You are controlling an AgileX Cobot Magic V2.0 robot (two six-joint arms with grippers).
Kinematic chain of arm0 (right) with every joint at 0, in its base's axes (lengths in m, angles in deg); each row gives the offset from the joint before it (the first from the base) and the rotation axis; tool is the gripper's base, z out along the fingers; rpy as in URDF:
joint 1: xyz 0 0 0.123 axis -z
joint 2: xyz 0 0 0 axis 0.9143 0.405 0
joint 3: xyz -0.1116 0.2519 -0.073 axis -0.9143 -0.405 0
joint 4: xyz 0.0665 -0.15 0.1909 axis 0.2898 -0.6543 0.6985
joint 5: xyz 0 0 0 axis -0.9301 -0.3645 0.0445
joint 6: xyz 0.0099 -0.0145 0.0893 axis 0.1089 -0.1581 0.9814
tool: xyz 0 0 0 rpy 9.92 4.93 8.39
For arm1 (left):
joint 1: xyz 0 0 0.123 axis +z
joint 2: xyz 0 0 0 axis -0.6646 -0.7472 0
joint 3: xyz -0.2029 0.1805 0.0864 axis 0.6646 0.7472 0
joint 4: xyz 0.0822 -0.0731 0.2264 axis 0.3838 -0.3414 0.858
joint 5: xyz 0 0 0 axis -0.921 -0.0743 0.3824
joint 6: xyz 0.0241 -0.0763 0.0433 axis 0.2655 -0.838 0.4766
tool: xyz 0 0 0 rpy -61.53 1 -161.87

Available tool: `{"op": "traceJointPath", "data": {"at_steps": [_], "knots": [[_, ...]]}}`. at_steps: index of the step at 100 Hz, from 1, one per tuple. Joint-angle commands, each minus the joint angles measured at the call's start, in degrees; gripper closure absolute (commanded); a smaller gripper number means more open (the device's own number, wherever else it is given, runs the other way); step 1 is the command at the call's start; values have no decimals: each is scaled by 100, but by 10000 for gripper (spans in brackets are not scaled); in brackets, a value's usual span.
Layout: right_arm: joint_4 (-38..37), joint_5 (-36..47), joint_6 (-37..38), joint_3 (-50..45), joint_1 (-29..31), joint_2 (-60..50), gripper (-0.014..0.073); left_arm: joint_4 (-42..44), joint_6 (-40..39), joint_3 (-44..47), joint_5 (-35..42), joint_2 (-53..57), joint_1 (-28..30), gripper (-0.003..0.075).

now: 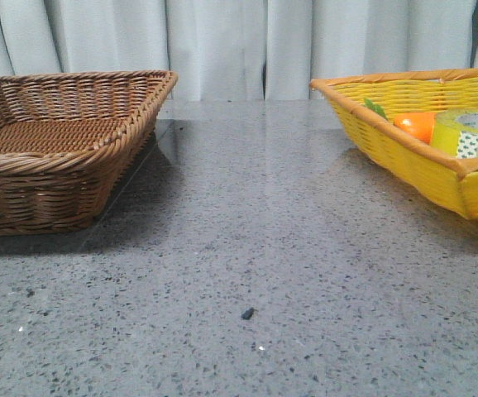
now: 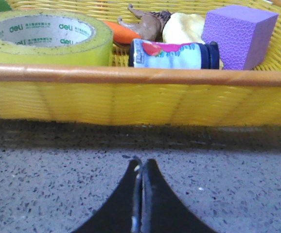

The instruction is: Transfer tape with both arms

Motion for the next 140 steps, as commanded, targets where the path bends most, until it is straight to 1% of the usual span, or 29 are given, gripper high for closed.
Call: {"op": "traceJointPath", "data": {"at_steps": [1, 10, 22, 32, 44, 68, 75, 90, 99, 109, 118, 132, 140], "knots": [[-126, 54, -26, -112, 43, -116, 660, 6, -49, 56, 649, 149, 12, 741], [-126, 81, -26, -112, 43, -116, 660, 6, -49, 56, 679, 149, 12, 741], [-126, 116, -26, -112, 43, -116, 660, 6, -49, 56, 899, 149, 12, 741], [-126, 308, -26, -112, 43, -116, 660, 6, -49, 56, 981, 149, 12, 741], [-126, 727, -26, -112, 43, -116, 660, 6, -49, 56, 1039, 149, 12, 741], [-126, 1941, -26, -112, 43, -116, 660, 6, -49, 56, 1248, 149, 12, 741], [-126, 2221, -26, -112, 43, -116, 660, 6, -49, 56, 1474, 149, 12, 741], [-126, 2780, -26, -112, 43, -116, 660, -5, -49, 43, 2287, 149, 12, 741], [-126, 3097, -26, -83, 43, -116, 660, -324, -62, -40, 2320, 149, 12, 741], [-126, 3015, -16, 101, 43, -106, 660, -439, -62, -279, 1885, 149, 12, 741], [-126, 2680, -16, 380, 43, -53, 660, -428, -62, -598, 1443, 25, 12, 741], [-81, 1829, -16, 1051, 32, 283, 660, -428, -62, -1093, 1321, -350, 12, 741], [269, 1536, -16, 1450, 32, 632, 660, -428, -62, -1332, 1321, -618, 12, 741]]}}
